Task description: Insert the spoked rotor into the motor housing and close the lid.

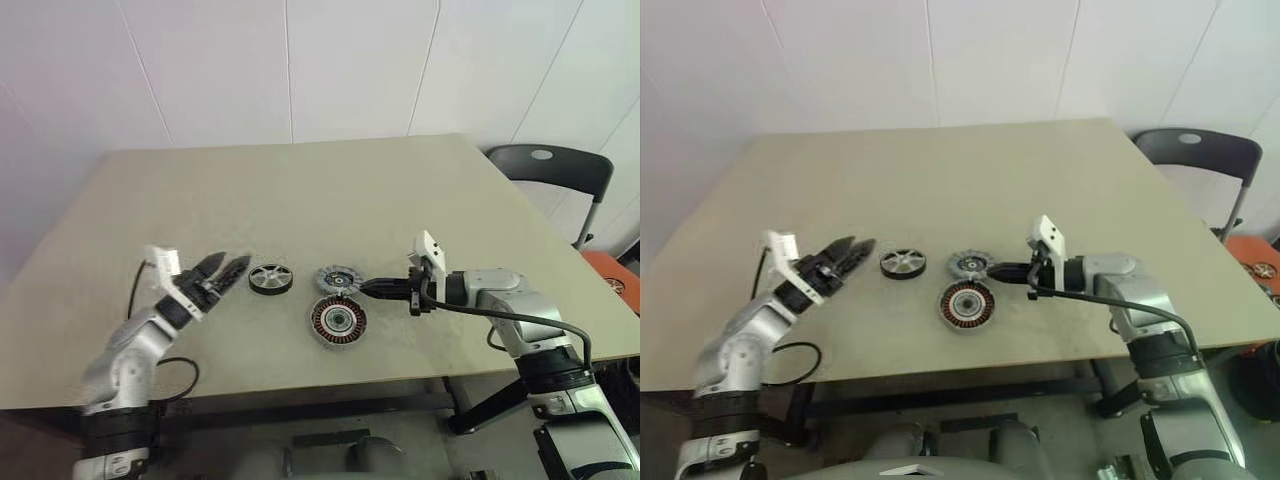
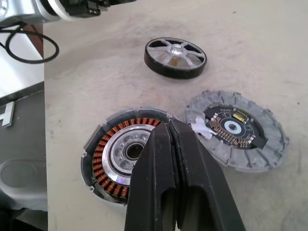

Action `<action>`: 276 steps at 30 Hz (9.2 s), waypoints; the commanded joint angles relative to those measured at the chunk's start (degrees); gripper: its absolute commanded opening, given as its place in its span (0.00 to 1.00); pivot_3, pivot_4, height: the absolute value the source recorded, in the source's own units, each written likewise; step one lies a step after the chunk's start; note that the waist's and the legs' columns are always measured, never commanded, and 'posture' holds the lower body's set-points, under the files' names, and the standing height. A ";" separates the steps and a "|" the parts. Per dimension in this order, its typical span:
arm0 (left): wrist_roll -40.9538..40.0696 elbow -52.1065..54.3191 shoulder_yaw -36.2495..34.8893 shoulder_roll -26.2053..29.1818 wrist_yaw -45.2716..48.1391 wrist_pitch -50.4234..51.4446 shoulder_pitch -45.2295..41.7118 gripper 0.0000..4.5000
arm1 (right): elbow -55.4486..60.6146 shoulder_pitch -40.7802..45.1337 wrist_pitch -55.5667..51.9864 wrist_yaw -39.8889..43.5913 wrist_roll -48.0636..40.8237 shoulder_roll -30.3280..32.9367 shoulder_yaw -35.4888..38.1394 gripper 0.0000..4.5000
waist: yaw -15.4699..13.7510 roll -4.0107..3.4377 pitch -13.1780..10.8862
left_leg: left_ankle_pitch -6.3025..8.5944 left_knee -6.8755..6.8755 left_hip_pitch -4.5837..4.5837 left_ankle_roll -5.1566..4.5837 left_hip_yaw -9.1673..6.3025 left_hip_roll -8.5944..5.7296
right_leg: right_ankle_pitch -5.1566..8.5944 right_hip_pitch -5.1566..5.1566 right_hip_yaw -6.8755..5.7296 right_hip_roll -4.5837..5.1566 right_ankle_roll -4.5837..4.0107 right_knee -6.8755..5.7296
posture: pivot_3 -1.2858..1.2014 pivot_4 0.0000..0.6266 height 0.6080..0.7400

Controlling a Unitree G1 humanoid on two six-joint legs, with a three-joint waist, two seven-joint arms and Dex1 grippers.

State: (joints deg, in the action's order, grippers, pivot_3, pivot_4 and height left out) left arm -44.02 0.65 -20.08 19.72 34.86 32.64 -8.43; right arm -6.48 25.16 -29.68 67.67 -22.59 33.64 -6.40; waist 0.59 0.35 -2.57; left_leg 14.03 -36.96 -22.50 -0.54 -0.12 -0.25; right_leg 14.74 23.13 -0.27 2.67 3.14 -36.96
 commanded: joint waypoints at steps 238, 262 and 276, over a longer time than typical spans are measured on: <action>28.89 -13.14 36.01 -6.55 24.21 -25.86 -14.57 0.99 | 1.53 -9.80 1.59 -4.06 1.32 0.05 2.29 0.00 | -0.13 -0.02 -0.01 | 0.34 -0.07 0.04 0.38 0.07 -0.04 | -0.10 -0.47 0.07 -0.22 -0.02 0.76 | 0.52 0.00 1.00; 31.21 -12.75 40.53 -3.73 29.07 -15.30 -16.54 0.01 | 0.48 -9.34 2.28 -4.43 2.16 -0.39 1.90 0.00 | -0.15 -0.01 0.00 | 0.34 -0.12 0.09 0.38 0.07 -0.04 | -0.11 -0.53 0.07 -0.23 -0.02 0.72 | 0.52 0.00 1.00; 35.94 -12.88 43.81 -2.57 25.23 -12.38 -19.06 0.01 | 1.18 -9.20 2.19 -4.52 1.48 -0.04 2.79 0.00 | -0.06 -0.04 0.03 | 0.34 -0.17 0.31 0.38 0.06 -0.04 | -0.09 -0.78 0.07 -0.21 -0.01 0.72 | 0.52 0.00 1.00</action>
State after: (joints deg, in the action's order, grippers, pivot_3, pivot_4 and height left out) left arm -10.04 -10.80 23.37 17.00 61.59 20.60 -28.00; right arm -6.91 14.74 -28.25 63.25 -20.37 33.51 -4.70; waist 0.53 0.31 -2.54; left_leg 14.37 -37.13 -22.19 -0.16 -0.06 -0.29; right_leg 14.65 22.35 -0.20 2.47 3.13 -36.24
